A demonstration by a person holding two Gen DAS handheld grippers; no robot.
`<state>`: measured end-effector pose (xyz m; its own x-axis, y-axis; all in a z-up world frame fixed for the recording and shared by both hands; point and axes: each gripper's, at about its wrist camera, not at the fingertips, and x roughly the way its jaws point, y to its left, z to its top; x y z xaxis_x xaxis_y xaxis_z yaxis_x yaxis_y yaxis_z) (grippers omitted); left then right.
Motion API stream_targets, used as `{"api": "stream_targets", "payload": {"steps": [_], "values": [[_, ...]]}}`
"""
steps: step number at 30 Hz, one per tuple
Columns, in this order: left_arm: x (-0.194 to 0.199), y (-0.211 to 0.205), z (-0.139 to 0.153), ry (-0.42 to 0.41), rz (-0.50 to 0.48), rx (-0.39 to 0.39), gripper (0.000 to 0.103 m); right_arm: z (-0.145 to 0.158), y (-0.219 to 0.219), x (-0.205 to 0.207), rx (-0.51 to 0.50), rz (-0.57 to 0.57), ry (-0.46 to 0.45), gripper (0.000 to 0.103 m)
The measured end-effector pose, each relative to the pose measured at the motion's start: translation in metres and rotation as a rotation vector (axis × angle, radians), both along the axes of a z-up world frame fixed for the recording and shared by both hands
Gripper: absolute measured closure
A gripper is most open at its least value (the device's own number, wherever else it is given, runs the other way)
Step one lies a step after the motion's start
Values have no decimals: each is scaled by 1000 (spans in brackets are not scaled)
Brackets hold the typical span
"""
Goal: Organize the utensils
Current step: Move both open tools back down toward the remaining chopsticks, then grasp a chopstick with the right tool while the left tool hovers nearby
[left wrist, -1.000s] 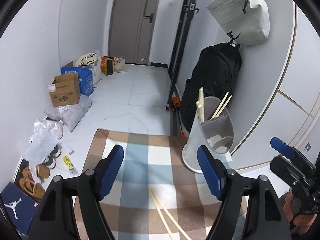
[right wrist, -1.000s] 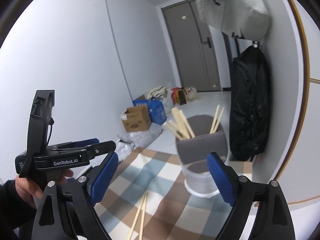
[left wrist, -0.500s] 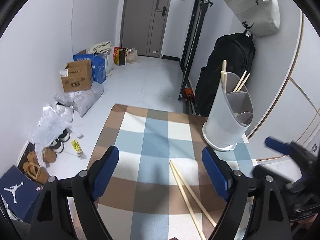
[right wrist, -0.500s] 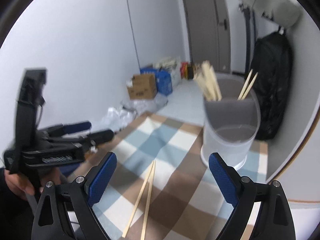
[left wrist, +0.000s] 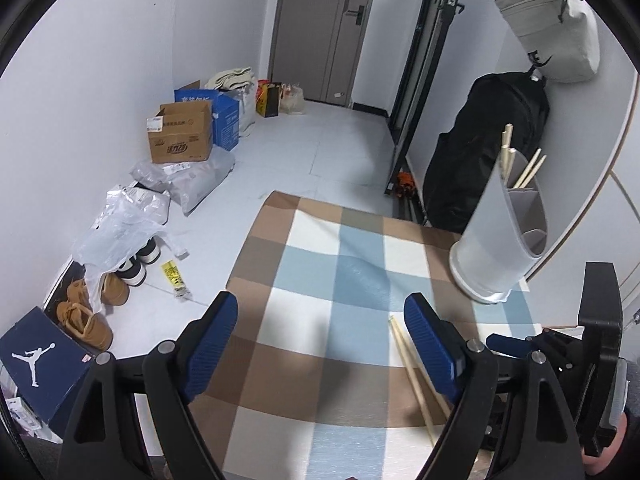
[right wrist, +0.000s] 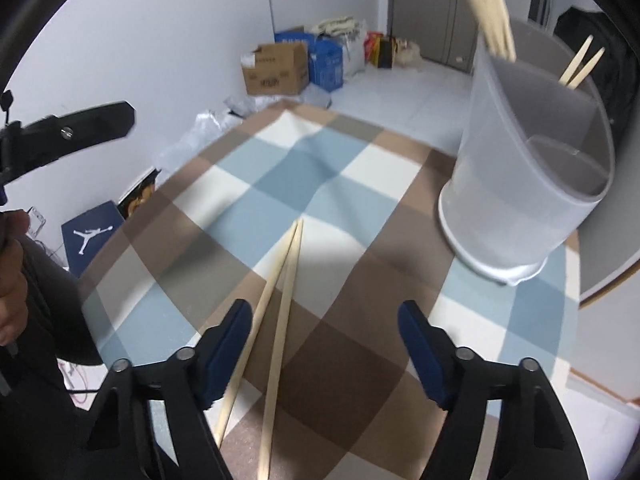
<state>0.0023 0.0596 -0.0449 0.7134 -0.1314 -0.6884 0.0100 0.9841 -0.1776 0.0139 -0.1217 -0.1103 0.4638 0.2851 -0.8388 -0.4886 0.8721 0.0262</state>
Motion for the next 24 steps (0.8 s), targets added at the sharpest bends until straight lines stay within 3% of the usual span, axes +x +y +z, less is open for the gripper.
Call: {"api": "stream_targets", "payload": {"steps": [5, 10, 16, 24], "values": [[1, 5, -3, 23, 5, -8, 21, -6, 10, 7, -43, 13, 1, 35], [1, 6, -2, 25, 12, 0, 21, -18, 26, 16, -137, 31, -2, 51], [2, 8, -2, 20, 23, 31, 21, -20, 39, 28, -168, 40, 8, 54], [4, 20, -3, 34, 49, -19, 21, -20, 53, 48, -182, 26, 21, 63]]}}
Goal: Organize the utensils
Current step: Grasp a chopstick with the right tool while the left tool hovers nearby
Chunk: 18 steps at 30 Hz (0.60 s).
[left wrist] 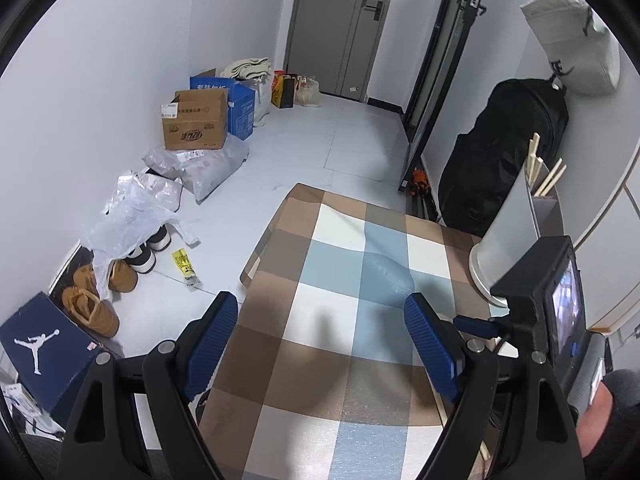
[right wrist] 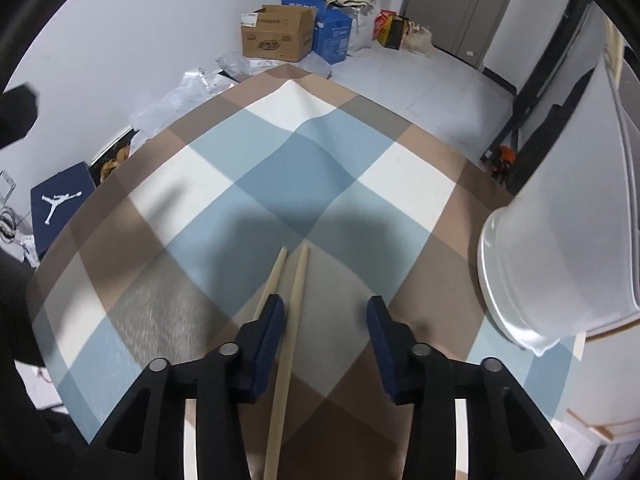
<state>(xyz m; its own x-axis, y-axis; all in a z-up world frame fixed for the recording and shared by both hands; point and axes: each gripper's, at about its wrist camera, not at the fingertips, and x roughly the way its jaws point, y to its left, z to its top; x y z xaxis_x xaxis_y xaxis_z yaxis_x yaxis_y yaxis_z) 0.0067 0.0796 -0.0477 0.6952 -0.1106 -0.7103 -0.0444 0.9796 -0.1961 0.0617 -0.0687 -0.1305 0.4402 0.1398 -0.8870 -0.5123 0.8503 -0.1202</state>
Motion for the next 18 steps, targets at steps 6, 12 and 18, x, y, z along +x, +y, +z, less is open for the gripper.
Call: {"api": "stream_targets", "payload": {"steps": [6, 12, 18], "values": [[2, 8, -4, 18, 23, -17, 21, 1, 15, 12, -33, 1, 7, 73], [3, 18, -7, 35, 42, -52, 21, 1, 18, 20, -27, -16, 37, 77], [5, 23, -9, 45, 54, -77, 21, 1, 16, 21, -8, -11, 27, 96]]}}
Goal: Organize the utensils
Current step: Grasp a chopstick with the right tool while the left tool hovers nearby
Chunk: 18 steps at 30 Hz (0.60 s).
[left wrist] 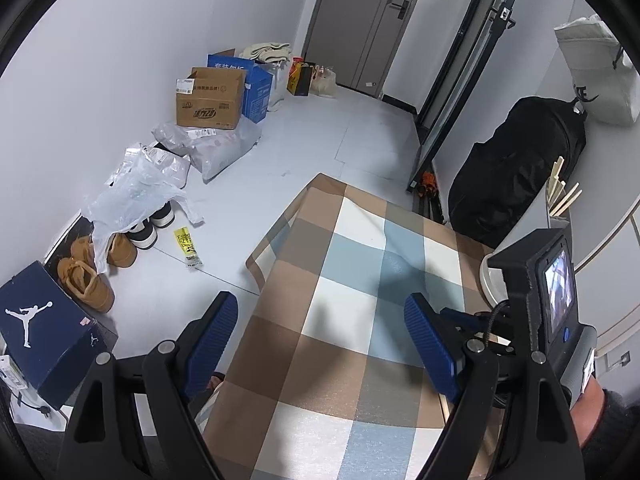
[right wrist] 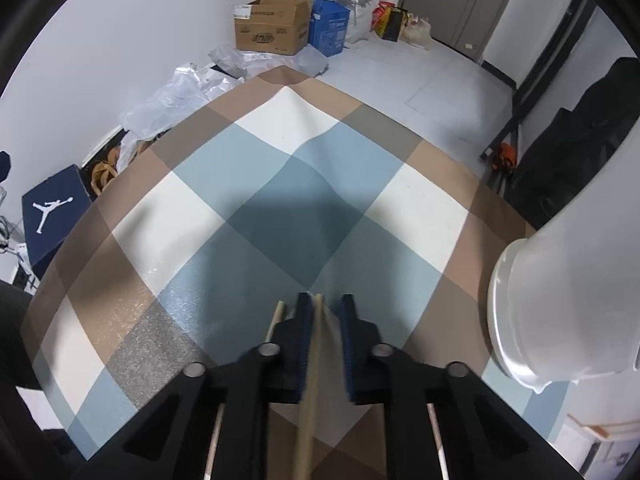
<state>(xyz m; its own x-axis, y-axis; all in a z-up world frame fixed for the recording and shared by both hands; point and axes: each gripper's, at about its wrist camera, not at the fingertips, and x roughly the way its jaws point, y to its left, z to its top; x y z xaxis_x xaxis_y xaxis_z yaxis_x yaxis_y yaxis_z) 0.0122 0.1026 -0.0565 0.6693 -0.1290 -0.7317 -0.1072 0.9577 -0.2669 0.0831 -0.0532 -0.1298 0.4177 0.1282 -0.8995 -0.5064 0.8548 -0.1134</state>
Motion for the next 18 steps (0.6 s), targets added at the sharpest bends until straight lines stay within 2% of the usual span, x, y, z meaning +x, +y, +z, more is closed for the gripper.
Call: {"api": "stream_targets", "payload": {"steps": [3, 12, 16, 18], "values": [[1, 1, -2, 5, 8, 4, 21, 6, -7, -3, 47, -13, 6, 103], [5, -12, -13, 56, -23, 21, 21, 43, -34, -19, 186, -39, -65, 103], [4, -21, -17, 94, -35, 45, 21, 37, -33, -15, 190, -19, -7, 101], [3, -23, -16, 98, -32, 47, 21, 29, -26, -15, 183, 33, 33, 100]]}}
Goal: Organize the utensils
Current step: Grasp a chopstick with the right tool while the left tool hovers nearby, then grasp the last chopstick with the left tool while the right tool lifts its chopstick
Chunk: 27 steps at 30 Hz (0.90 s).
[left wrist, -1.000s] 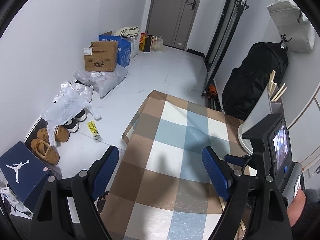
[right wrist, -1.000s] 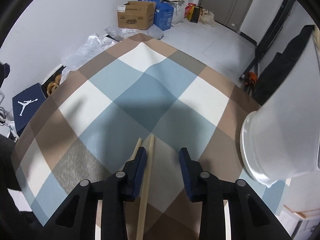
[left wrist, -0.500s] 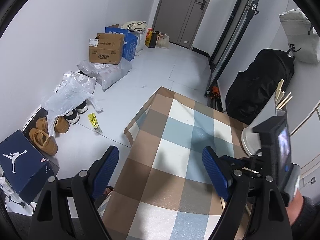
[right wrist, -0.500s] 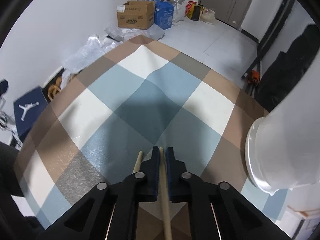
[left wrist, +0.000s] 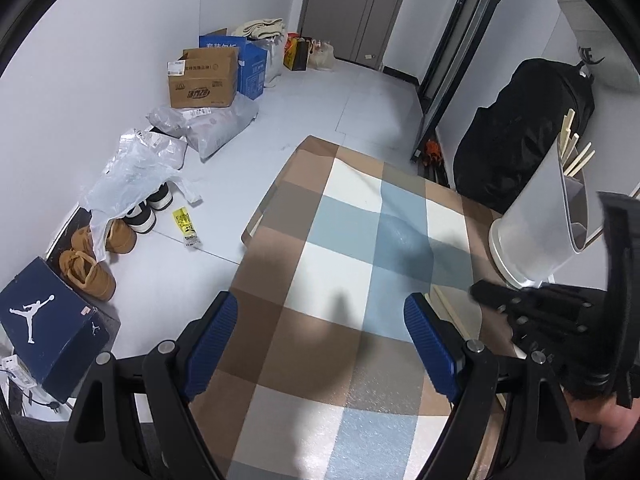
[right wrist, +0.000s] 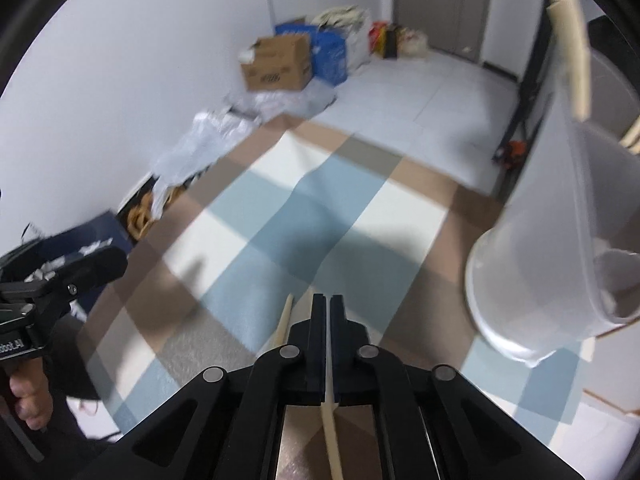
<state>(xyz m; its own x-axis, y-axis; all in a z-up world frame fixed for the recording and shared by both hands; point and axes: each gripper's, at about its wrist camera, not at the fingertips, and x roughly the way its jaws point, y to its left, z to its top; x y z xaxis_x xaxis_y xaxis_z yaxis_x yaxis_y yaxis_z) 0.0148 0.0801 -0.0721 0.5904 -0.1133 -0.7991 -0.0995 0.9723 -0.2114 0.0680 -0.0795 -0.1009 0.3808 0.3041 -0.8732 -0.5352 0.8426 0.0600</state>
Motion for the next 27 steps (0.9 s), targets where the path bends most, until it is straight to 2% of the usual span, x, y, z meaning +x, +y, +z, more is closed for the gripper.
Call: {"api": "stream_targets", "payload": {"steps": [1, 5, 7, 8, 13, 14, 18, 24, 27], "values": [[-1, 0, 1, 1, -1, 0, 21, -3, 4, -1, -23, 19, -9, 100], [-2, 2, 2, -4, 4, 6, 21, -18, 19, 2, -86, 55, 13, 84], [-1, 5, 0, 3, 10, -5, 21, -25, 25, 3, -127, 69, 14, 83], [0, 6, -1, 6, 14, -7, 21, -24, 25, 4, -114, 68, 2, 83], [2, 14, -5, 21, 36, -39, 21, -28, 29, 13, -111, 60, 34, 84], [3, 15, -5, 22, 40, -43, 21, -27, 28, 10, -115, 65, 13, 91], [4, 18, -5, 23, 48, -72, 21, -27, 23, 12, -102, 45, 20, 94], [5, 18, -3, 17, 40, -89, 21, -18, 10, 12, -30, 39, 23, 93], [5, 18, -2, 16, 36, -89, 21, -11, 3, 10, -19, 20, -3, 92]]}}
